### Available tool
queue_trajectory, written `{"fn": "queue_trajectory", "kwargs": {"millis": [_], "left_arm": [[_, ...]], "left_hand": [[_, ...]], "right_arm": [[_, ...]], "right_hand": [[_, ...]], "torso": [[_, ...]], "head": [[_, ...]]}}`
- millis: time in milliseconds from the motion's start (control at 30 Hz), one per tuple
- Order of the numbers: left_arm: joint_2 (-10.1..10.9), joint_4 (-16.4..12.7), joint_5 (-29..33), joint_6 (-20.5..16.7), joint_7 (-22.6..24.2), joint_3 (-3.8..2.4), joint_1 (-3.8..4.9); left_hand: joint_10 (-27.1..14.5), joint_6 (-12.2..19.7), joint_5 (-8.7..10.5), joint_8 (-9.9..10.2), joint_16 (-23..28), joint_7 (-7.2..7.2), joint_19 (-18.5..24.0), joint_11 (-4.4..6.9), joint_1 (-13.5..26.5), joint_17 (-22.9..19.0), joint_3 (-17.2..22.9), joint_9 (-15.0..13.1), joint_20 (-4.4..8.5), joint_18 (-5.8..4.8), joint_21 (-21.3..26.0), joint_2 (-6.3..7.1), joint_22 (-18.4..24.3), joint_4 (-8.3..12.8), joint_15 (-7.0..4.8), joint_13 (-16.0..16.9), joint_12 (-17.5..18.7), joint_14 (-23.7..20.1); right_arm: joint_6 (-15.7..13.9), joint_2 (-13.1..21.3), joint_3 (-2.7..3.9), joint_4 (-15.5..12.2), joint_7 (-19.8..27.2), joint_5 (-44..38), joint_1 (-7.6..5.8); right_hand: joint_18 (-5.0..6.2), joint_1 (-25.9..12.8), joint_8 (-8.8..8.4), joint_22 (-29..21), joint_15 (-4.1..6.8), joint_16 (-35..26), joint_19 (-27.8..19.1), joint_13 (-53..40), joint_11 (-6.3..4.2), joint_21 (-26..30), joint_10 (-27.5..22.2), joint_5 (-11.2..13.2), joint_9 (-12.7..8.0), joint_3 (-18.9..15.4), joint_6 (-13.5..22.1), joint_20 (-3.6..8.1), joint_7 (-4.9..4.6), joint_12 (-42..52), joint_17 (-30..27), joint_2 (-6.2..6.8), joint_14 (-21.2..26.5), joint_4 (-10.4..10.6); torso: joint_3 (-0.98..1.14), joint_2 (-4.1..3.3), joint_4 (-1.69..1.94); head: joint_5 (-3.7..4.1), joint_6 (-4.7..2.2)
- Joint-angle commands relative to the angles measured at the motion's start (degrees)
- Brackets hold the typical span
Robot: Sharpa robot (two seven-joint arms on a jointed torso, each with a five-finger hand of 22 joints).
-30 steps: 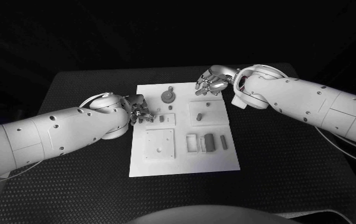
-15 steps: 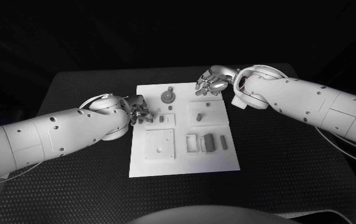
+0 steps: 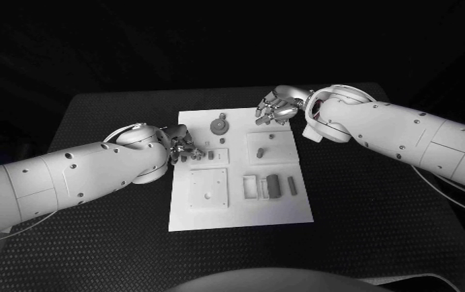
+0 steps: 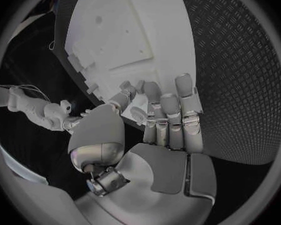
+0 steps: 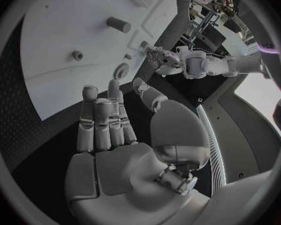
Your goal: Assemble the parts on the task board
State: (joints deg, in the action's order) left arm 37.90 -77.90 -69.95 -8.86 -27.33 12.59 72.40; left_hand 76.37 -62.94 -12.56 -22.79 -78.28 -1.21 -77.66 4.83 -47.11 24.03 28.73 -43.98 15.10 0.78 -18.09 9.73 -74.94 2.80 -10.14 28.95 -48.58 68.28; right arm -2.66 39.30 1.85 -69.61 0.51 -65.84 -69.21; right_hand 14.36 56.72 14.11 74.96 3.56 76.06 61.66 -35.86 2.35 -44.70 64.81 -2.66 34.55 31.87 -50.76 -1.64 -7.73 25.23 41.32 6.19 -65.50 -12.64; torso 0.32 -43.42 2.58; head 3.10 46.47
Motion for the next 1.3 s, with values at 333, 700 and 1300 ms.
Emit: {"fn": "queue_trajectory", "kwargs": {"millis": [333,700,1300], "left_arm": [[0.0,0.1,1.3,-1.7,0.8,-0.03,0.01],[1.4,-0.1,6.7,-6.4,4.8,-0.54,0.05],[1.0,2.8,18.7,-18.6,26.8,-3.39,0.09]], "left_hand": [[0.2,-0.4,2.13,0.1,0.3,-0.18,-0.1,0.06,0.6,0.1,0.0,-0.2,0.45,-0.74,0.3,1.12,-0.9,-2.3,-0.25,0.2,0.2,-0.1],[-0.5,1.2,2.55,1.1,0.7,-0.6,0.4,-0.29,0.7,0.1,0.2,-0.1,0.42,-0.77,0.8,2.56,-0.9,-4.7,-0.23,0.2,0.6,-0.8],[-17.0,10.7,2.0,4.7,17.5,-6.88,16.6,-9.26,-10.1,-6.2,0.7,4.0,-9.75,-0.4,14.4,0.3,8.1,6.0,10.56,-8.0,19.1,-15.7]], "right_arm": [[0.6,0.0,0.01,0.0,0.5,0.0,0.07],[0.4,0.0,0.01,0.1,0.5,0.0,0.15],[0.3,0.0,0.01,0.4,0.5,0.0,0.16]], "right_hand": [[0.64,-0.6,-0.23,1.0,0.16,-0.1,-0.3,-0.1,0.22,0.2,-0.3,-0.2,0.1,0.0,-0.6,0.17,-1.07,0.4,-0.1,0.21,0.4,0.3],[0.64,-0.5,-0.25,1.0,0.16,-0.1,-0.3,-0.1,0.22,0.2,-0.3,-0.2,0.1,0.0,-0.5,0.18,-1.07,0.4,-0.1,0.22,0.4,0.3],[0.64,-0.4,-0.3,1.0,0.16,-0.1,-0.3,-0.1,0.22,0.2,-0.3,-0.2,0.1,0.0,-0.5,0.19,-1.08,0.4,-0.1,0.23,0.4,0.2]], "torso": [[0.0,0.01,-0.03],[0.01,0.01,-0.06],[0.04,-0.02,-0.03]], "head": [[0.08,-0.06],[0.2,-0.24],[0.24,-0.75]]}}
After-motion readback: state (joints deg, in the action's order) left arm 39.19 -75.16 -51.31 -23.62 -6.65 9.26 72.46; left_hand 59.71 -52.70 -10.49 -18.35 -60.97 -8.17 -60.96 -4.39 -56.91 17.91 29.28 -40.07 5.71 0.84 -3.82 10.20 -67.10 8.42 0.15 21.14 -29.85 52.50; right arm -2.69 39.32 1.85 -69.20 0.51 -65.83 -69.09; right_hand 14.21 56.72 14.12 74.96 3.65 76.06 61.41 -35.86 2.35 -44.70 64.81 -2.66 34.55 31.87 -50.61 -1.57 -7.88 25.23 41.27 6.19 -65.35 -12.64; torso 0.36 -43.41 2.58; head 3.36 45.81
